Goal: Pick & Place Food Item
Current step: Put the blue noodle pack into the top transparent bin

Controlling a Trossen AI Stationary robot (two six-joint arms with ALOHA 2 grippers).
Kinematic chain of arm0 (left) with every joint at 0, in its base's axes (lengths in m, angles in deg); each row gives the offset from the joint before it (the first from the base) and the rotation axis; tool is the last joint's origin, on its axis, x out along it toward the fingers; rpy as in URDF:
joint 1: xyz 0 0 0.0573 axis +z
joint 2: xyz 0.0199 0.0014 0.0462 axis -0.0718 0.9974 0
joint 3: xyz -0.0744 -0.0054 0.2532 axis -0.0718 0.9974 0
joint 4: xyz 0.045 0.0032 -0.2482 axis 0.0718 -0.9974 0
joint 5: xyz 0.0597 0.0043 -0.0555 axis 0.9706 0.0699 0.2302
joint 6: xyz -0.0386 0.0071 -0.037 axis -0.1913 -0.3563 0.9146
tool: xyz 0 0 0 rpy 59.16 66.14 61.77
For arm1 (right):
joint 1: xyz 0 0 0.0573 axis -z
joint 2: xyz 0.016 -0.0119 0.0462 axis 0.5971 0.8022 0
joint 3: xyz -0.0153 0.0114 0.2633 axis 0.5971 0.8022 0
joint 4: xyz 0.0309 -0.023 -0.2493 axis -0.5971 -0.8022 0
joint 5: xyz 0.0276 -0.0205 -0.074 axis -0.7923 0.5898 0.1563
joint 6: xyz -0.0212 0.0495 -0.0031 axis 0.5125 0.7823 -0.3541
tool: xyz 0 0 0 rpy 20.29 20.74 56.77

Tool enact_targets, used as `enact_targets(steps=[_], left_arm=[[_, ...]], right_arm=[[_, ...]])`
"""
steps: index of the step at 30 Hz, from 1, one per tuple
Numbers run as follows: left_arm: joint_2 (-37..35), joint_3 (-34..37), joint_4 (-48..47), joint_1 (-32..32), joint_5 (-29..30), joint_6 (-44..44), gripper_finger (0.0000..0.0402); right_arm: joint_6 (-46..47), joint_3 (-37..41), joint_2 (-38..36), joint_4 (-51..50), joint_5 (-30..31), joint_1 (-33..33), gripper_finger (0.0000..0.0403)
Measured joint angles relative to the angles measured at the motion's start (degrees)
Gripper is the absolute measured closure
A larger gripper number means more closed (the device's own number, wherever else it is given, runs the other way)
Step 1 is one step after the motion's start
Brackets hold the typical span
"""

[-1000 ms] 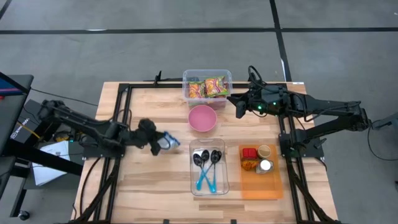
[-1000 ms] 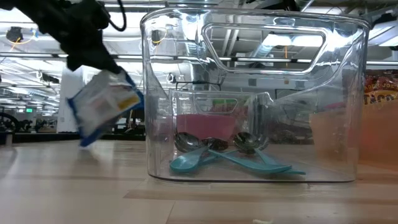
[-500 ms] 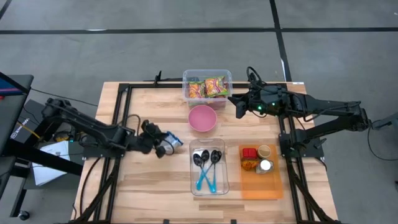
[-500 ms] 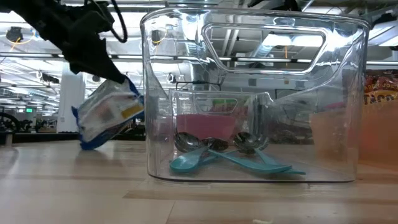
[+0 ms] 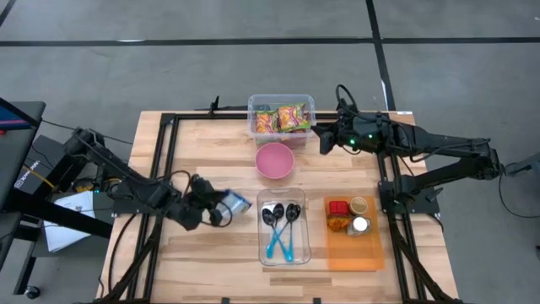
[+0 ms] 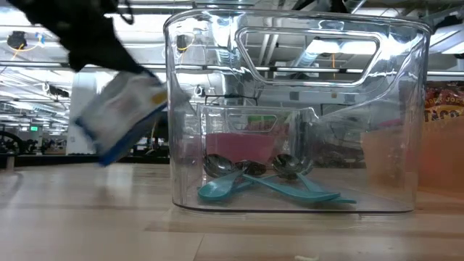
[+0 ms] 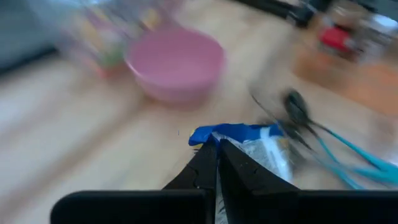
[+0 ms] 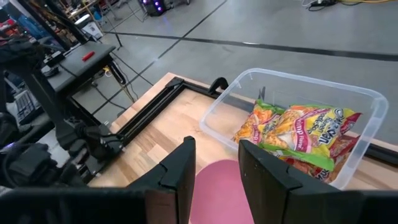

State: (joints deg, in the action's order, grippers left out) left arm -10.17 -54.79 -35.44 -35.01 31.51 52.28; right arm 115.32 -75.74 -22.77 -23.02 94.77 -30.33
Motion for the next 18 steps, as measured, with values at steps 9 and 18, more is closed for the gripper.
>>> enact_targets(steps=[9,18], left_arm=[[1.58,-2.43,1.23,16.13,11.04,-25.68,0.0401],[9.75,-0.82,1.17,24.08,21.72,-25.86,0.0401]], right_arm=[[-0.48,1.31,-0.02,0.09,-0.04,0.66,0.0287],[2.54,4.61,0.00,-0.24,-0.22,0.50,0.0287]])
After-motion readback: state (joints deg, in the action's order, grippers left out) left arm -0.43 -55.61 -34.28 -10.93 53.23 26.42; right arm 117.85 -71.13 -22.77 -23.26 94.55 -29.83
